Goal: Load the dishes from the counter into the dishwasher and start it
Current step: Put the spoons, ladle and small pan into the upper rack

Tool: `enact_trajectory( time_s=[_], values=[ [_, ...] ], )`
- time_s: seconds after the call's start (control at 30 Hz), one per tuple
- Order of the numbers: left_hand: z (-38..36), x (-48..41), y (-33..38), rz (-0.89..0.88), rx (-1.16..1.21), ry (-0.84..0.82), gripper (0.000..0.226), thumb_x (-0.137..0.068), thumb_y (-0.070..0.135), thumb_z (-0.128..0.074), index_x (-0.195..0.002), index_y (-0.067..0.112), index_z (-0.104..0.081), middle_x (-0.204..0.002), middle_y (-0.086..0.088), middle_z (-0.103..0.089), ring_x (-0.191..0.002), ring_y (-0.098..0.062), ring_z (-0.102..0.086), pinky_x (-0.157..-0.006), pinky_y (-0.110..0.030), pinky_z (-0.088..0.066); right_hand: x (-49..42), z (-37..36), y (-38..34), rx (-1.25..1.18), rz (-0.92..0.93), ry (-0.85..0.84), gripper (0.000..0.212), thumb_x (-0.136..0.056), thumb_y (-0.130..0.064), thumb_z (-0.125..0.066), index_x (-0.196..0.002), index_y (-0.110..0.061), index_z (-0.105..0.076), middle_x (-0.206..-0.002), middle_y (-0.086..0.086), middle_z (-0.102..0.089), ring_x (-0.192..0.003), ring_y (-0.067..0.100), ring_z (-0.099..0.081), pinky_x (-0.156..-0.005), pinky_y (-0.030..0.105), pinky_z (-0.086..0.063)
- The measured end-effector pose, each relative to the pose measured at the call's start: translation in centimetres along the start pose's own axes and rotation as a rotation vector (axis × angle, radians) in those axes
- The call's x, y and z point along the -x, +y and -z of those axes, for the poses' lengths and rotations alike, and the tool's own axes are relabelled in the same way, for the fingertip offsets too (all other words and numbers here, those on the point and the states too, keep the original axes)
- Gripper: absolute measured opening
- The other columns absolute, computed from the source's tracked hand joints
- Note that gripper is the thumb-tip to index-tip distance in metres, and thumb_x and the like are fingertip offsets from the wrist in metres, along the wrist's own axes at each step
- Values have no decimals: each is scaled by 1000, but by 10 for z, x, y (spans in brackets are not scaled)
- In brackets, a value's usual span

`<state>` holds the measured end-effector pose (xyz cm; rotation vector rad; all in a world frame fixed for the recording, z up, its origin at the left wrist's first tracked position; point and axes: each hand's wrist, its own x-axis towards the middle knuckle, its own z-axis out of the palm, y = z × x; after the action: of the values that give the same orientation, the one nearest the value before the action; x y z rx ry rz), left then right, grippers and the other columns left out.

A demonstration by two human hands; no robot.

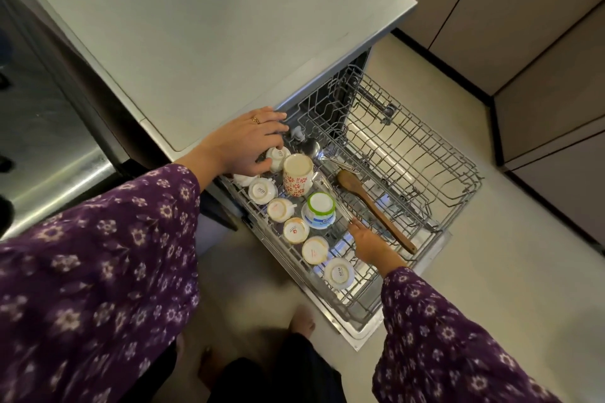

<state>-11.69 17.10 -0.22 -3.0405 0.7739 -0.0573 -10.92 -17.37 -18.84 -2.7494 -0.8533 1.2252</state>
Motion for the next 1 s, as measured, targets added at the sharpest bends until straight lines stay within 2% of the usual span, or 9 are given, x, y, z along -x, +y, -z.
enact_trajectory(
  time_s=[0.1, 0.2, 0.33, 0.47, 0.6, 0.7, 0.8, 0.9, 1.0],
  values=[
    [5, 3, 2, 10, 21, -38, 37, -80, 36, -42, -95, 15, -68, -124, -10, -62, -130, -28, -44, -115, -42, -23, 19, 16, -26, -173, -62, 105, 67, -86, 12, -37, -148, -6, -20, -158, 10, -6, -136, 26, -35, -101, 37, -44],
    [12, 8, 8, 44, 49, -18, 36, -83, 29, -38, -94, 13, -69, -120, -10, -64, -124, -29, -50, -110, -44, -35, 36, 36, -60, -267, -18, 262, 57, -90, 4, -43, -145, -4, -29, -155, 15, -19, -142, 27, -24, -111, 38, -30],
    [35, 34, 22, 202, 133, 103, 25, -85, 18, -48, -100, 12, -68, -119, -10, -64, -117, -31, -54, -97, -44, -45, 67, 70, -124, -350, 116, 500, 42, -90, -4, -50, -132, -4, -45, -138, 15, -43, -125, 30, -45, -102, 36, -37],
    [69, 89, 23, 309, 182, 253, 34, -82, 29, -43, -99, 13, -68, -113, -8, -65, -109, -29, -56, -88, -40, -48, 101, 101, -210, -438, 327, 727, 30, -86, -4, -54, -116, -1, -54, -114, 15, -56, -104, 29, -54, -88, 34, -42],
    [107, 176, 4, 498, 213, 314, 34, -79, 29, -45, -100, 14, -67, -111, -6, -65, -110, -27, -56, -93, -41, -47, 123, 126, -305, -453, 527, 733, 29, -85, -6, -54, -114, -4, -57, -110, 13, -57, -102, 26, -56, -88, 37, -48],
    [133, 249, -7, 642, 209, 351, 33, -76, 30, -46, -96, 15, -67, -103, -4, -67, -101, -27, -59, -91, -37, -46, 132, 140, -370, -439, 633, 742, 31, -83, -3, -55, -114, -1, -58, -109, 15, -58, -99, 28, -57, -90, 38, -48],
    [148, 334, -10, 788, 176, 399, 34, -75, 33, -44, -94, 15, -67, -98, -4, -67, -94, -26, -60, -89, -30, -40, 135, 149, -433, -410, 698, 739, 30, -83, -4, -58, -113, -4, -59, -107, 13, -58, -92, 23, -60, -86, 37, -50],
    [155, 428, -3, 955, 176, 355, 38, -75, 35, -44, -97, 14, -66, -99, -7, -66, -94, -31, -61, -86, -36, -44, 136, 151, -501, -357, 750, 715, 29, -81, -6, -60, -111, -4, -60, -102, 12, -59, -80, 17, -56, -82, 39, -51],
    [155, 506, 9, 1122, 188, 324, 25, -78, 22, -62, -100, 10, -66, -102, -13, -65, -94, -36, -61, -83, -41, -49, 133, 154, -560, -304, 741, 657, 29, -80, -8, -62, -109, -3, -61, -102, 14, -59, -86, 24, -57, -86, 40, -48]
  ],
)
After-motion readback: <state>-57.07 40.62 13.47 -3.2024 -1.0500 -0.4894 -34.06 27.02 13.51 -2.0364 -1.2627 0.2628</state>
